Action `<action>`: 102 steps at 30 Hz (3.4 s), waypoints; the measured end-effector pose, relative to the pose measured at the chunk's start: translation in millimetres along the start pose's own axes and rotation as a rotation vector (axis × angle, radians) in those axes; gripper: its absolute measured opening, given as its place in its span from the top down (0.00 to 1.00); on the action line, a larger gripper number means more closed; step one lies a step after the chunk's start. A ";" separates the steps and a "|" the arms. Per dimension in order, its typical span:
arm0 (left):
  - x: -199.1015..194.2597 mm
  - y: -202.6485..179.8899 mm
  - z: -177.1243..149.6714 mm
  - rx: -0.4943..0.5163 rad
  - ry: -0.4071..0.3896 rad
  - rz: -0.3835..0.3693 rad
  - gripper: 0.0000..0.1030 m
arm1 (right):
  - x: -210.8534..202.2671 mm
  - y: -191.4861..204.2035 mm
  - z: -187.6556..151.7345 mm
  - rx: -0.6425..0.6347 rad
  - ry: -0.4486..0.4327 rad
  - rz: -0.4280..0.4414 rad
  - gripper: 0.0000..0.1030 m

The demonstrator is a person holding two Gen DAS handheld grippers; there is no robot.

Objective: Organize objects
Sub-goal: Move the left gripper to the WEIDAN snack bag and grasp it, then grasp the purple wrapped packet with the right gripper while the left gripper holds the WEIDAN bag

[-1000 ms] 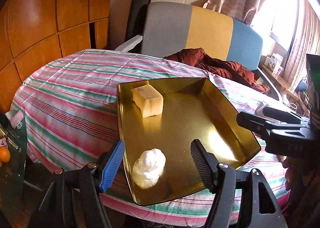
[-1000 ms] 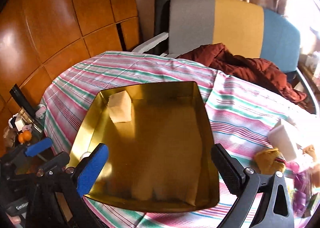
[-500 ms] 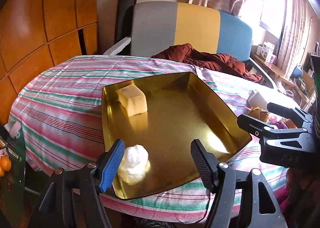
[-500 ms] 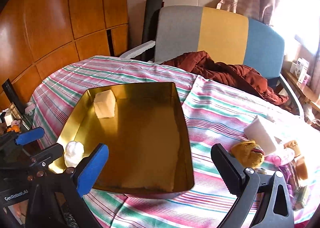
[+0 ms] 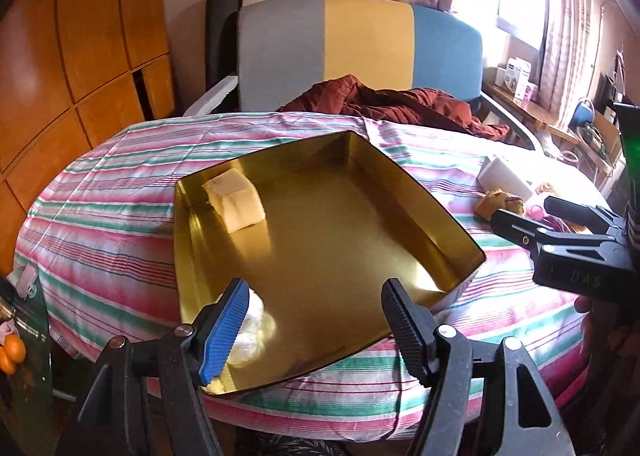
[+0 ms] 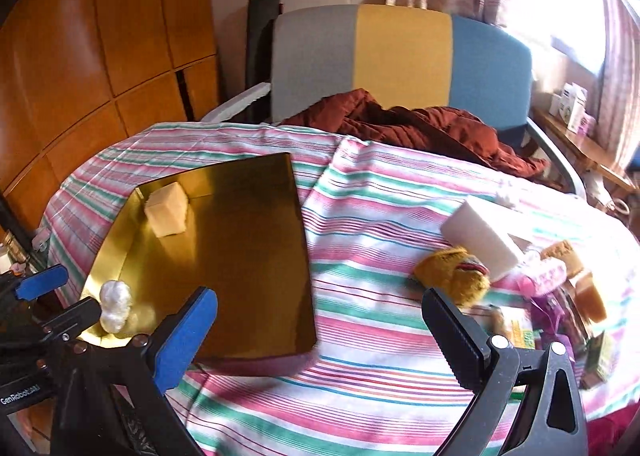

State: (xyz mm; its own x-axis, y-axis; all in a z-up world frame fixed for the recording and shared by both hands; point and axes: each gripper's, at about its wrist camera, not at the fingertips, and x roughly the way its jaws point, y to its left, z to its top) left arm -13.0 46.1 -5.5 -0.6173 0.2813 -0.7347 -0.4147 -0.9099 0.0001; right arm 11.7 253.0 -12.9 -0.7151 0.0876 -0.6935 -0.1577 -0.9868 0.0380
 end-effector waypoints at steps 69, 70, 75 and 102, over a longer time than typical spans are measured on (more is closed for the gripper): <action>153.9 -318.3 15.6 0.436 0.242 -0.402 0.51 | -34.5 -315.5 -58.0 0.868 -0.045 -0.126 0.00; 151.7 -313.4 13.8 0.438 0.242 -0.408 0.54 | -30.6 -312.7 -56.9 0.852 -0.024 -0.125 0.00; 135.1 -284.3 -1.6 0.467 0.234 -0.434 0.55 | -10.2 -297.8 -53.3 0.764 0.081 -0.113 0.00; 103.9 -198.9 -32.2 0.389 0.247 -0.490 0.56 | 35.7 -246.3 -48.9 0.541 0.270 -0.029 0.00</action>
State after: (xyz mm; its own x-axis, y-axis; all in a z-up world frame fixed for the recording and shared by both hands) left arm 26.9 246.5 -103.7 -0.1448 0.5137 -0.8457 -0.8472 -0.5059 -0.1622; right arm 58.3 492.5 -82.2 -0.5188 0.0055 -0.8549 -0.5490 -0.7686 0.3283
